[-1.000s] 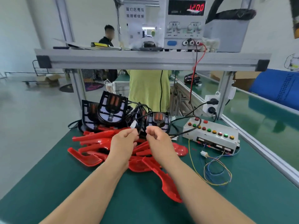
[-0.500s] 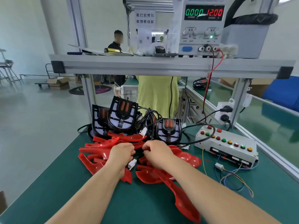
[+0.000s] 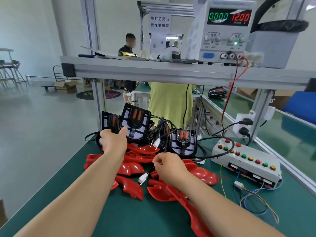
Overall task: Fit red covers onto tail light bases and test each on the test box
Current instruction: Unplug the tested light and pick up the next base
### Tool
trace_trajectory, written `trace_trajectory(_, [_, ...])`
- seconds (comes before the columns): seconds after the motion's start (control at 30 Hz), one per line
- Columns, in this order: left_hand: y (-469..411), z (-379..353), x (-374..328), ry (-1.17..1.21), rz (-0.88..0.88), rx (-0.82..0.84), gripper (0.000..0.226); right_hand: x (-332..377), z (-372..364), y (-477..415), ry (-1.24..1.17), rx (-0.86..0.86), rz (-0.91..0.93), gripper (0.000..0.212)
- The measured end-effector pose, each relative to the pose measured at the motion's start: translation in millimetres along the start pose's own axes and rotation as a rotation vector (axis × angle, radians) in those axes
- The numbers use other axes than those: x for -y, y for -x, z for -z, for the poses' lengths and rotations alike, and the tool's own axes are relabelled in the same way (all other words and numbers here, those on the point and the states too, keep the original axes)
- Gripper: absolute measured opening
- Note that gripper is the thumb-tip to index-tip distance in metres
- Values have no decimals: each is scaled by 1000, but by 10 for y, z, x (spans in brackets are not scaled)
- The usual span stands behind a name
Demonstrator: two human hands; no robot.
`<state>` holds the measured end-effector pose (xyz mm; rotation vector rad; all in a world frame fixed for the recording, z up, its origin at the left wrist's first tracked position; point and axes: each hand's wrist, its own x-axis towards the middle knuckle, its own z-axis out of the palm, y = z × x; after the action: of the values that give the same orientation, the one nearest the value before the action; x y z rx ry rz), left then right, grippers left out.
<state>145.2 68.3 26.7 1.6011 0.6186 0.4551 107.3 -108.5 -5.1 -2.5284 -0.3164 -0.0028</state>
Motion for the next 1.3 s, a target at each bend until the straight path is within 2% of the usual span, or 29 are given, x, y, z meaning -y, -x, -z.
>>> trace_trajectory(0.03, [-35, -19, -10, -7, 64, 46, 62, 0, -6, 0, -7, 3, -5, 31])
trace_trajectory(0.07, [-49, -38, -23, -14, 106, 82, 74, 3, -11, 1, -13, 2, -6, 32])
trace_trajectory(0.1, [-83, -56, -17, -46, 103, 92, 71, 3, -12, 1, -22, -2, -5, 32])
trace_trajectory(0.23, [-128, -84, -3, -40, 65, 104, 15, -13, -4, -22, -83, -25, -19, 30])
trace_trajectory(0.43, [-159, -49, 44, 63, 37, 89, 35, -69, 19, -116, -222, -90, -61, 30])
trace_trajectory(0.6, [-139, -2, 29, 279, 138, 114, 31, -52, 24, -174, -422, -122, -129, 43])
trace_trajectory(0.73, [107, -11, 32, 496, 141, 204, 10, -4, -41, -203, -574, -153, -97, 57])
trace_trajectory(0.87, [487, -85, 31, 642, 109, 337, 16, 155, -82, -205, -820, -106, -74, 81])
trace_trajectory(0.93, [681, -129, 24, 678, 110, 435, 12, 212, -78, -218, -1034, -68, -50, 74])
trace_trajectory(1.0, [862, -170, 18, 668, 104, 514, 11, 231, -13, -200, -1220, -64, -10, 56])
trace_trajectory(1.03, [940, -182, 13, 653, 95, 548, 12, 227, 36, -182, -1282, -83, -18, 57])
trace_trajectory(1.13, [1103, -197, 1, 538, 48, 652, 8, 167, 179, -110, -1390, -137, -101, 84])
trace_trajectory(1.17, [1130, -189, -6, 451, 25, 691, 7, 133, 232, -83, -1418, -132, -90, 83])
trace_trajectory(1.3, [1073, -107, 36, 137, 25, 793, 53, -72, 454, 33, -1594, -146, 81, 49])
